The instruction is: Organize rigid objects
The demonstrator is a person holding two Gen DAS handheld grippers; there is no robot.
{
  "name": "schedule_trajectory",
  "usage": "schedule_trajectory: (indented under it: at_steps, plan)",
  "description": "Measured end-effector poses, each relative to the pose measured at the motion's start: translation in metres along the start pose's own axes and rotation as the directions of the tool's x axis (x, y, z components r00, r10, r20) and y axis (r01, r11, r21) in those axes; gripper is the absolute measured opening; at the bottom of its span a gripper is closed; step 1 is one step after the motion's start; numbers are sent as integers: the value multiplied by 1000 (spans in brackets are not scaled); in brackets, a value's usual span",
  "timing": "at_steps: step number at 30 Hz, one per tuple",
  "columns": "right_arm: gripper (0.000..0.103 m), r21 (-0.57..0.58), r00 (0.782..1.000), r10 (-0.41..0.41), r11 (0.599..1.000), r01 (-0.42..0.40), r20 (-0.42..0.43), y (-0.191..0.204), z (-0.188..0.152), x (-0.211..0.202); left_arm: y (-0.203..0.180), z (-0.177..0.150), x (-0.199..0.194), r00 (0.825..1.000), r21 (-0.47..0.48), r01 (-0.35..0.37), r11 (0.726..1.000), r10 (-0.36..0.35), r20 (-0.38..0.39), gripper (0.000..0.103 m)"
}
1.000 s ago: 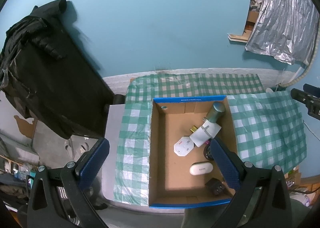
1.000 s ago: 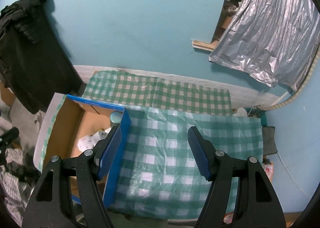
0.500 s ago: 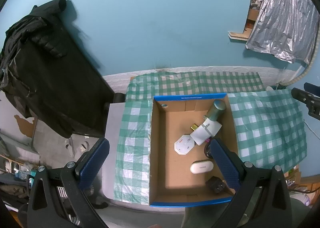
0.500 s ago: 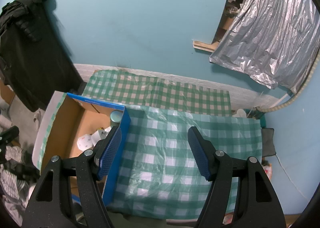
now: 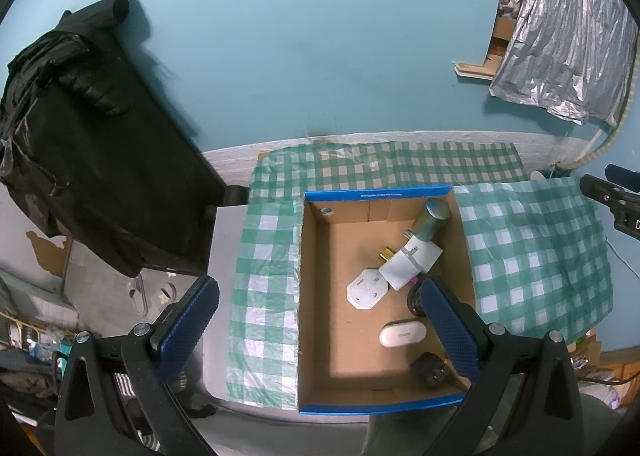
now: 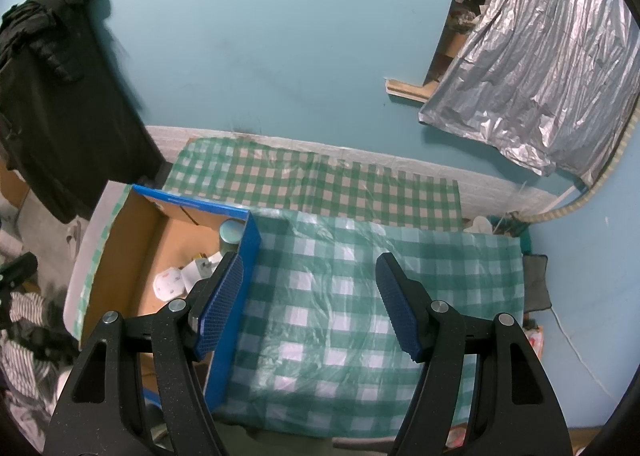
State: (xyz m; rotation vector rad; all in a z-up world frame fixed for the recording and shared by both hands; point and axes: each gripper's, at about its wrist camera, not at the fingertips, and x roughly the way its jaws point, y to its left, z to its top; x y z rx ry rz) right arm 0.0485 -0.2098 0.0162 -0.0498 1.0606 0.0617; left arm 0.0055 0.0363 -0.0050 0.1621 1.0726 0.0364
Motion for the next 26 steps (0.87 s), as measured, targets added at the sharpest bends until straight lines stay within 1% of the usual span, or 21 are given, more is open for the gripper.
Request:
schedule_trajectory:
  at_steps: [26]
  plan:
    - [68,-23,1000,7,1000,-8,-15,3,0,7,3,3,6,1000,0,0,1000,0,-5,102]
